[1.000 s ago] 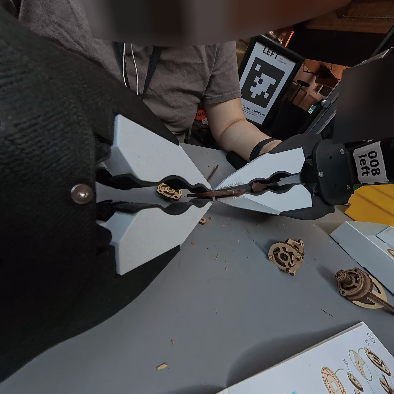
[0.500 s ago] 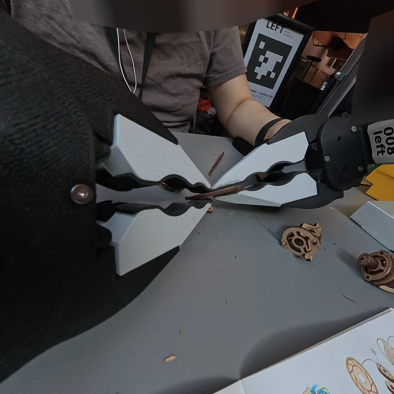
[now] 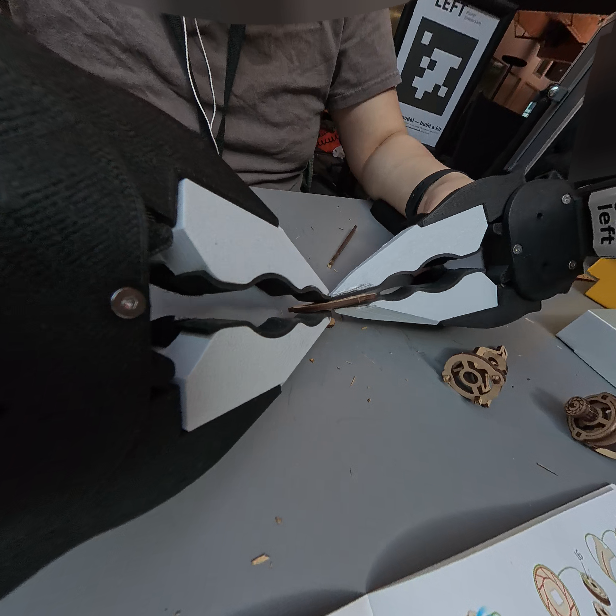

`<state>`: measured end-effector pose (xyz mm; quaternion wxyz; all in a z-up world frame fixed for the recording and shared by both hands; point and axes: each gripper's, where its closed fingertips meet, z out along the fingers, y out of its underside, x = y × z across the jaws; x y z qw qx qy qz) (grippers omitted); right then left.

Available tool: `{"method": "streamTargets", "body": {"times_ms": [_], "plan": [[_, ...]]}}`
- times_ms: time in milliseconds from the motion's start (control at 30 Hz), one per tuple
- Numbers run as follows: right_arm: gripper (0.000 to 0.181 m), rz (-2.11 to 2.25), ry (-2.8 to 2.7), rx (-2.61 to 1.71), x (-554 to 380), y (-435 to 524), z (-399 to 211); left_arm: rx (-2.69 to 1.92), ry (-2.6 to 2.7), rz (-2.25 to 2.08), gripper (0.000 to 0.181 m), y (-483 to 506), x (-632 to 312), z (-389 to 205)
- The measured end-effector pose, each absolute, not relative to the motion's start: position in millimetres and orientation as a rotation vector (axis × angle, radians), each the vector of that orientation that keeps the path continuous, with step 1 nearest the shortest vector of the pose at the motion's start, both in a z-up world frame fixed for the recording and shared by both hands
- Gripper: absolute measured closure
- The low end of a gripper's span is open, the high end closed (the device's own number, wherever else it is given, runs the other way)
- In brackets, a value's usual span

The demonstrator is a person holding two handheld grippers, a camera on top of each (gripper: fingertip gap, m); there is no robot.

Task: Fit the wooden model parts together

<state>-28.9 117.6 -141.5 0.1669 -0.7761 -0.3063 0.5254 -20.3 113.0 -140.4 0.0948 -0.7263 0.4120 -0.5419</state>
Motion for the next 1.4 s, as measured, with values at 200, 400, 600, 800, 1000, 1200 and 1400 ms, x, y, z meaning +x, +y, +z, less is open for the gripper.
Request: {"method": "streamTargets", "body": {"times_ms": [200, 400, 600, 800, 1000, 1200, 1400], "plan": [[0.179, 1.476, -0.891, -2.217, -29.3, 116.4, -143.5, -2.165, 1.233, -1.616, 0.18, 111.7, -20.7, -142.1], [0.179, 1.49, -0.88, -2.233, -29.2, 116.5, -144.5, -2.158, 1.254, -1.579, 0.18, 112.0, -20.8, -143.5], [0.18, 1.486, -0.846, -2.276, -28.5, 119.0, -148.0, -2.196, 1.22, -1.555, 0.18, 113.1, -20.7, -147.3], [0.18, 1.469, -0.833, -2.288, -28.3, 120.5, -149.5, -2.21, 1.204, -1.542, 0.18, 113.5, -20.6, -148.8], [0.18, 1.455, -0.839, -2.288, -28.2, 120.8, -150.0, -2.211, 1.21, -1.528, 0.18, 113.3, -20.7, -149.5], [0.18, 1.429, -0.849, -2.288, -27.9, 121.4, -150.9, -2.216, 1.21, -1.52, 0.179, 113.5, -20.7, -150.3], [0.18, 1.423, -0.846, -2.289, -27.5, 121.9, -151.0, -2.215, 1.209, -1.512, 0.179, 113.9, -20.7, -150.2]]}}
